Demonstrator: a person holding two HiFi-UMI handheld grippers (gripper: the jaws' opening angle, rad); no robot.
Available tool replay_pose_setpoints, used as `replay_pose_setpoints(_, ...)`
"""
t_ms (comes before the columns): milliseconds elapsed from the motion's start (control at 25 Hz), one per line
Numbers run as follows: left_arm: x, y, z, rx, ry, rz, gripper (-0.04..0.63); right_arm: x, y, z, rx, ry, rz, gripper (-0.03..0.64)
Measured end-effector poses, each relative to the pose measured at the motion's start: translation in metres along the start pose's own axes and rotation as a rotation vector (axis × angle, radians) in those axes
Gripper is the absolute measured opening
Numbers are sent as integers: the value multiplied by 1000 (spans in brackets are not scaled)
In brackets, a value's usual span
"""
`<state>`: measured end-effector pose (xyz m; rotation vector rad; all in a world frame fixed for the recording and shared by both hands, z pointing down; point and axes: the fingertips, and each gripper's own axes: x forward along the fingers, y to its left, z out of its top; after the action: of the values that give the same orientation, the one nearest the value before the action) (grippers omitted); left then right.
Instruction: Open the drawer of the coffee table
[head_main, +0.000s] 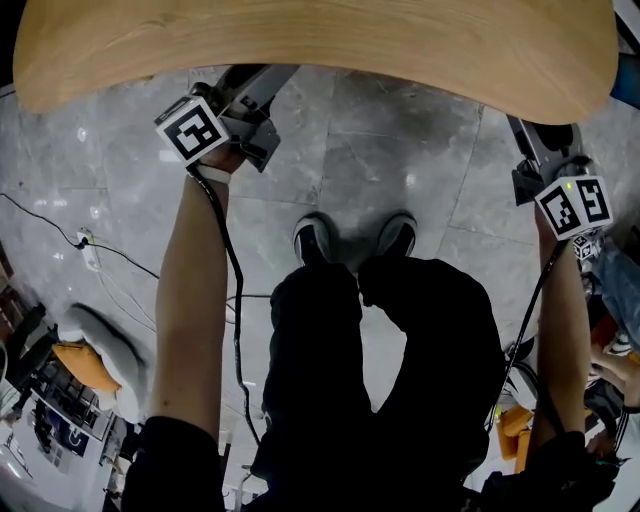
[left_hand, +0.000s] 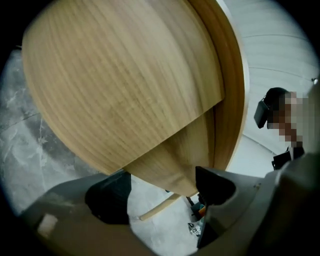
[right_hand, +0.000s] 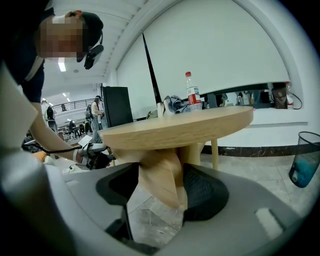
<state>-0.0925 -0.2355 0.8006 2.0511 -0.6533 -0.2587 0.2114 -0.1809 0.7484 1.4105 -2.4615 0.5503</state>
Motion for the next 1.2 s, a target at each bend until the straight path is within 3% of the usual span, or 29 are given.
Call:
replay_pose_setpoints(440,-6,4,0,3,-26,45,410,-1,8,-2,-38,22,75,244)
replay_pose_setpoints(880,-46,-18,-41,-66,27,132,410,-39,43,-29,-35,98,123,236)
replay_pose_setpoints(1040,-68,-22,-66,-68,143,187,405,-54,60,-44,-38,148,102,242)
replay_pose_setpoints(1120,-77,-20,-78,14,260,263,399,-54,63,-46,-46,169,67,249)
replay_pose_setpoints(1200,-90,-18,-89,158,403,381,399,-53,63,-46,-40,200,42,264)
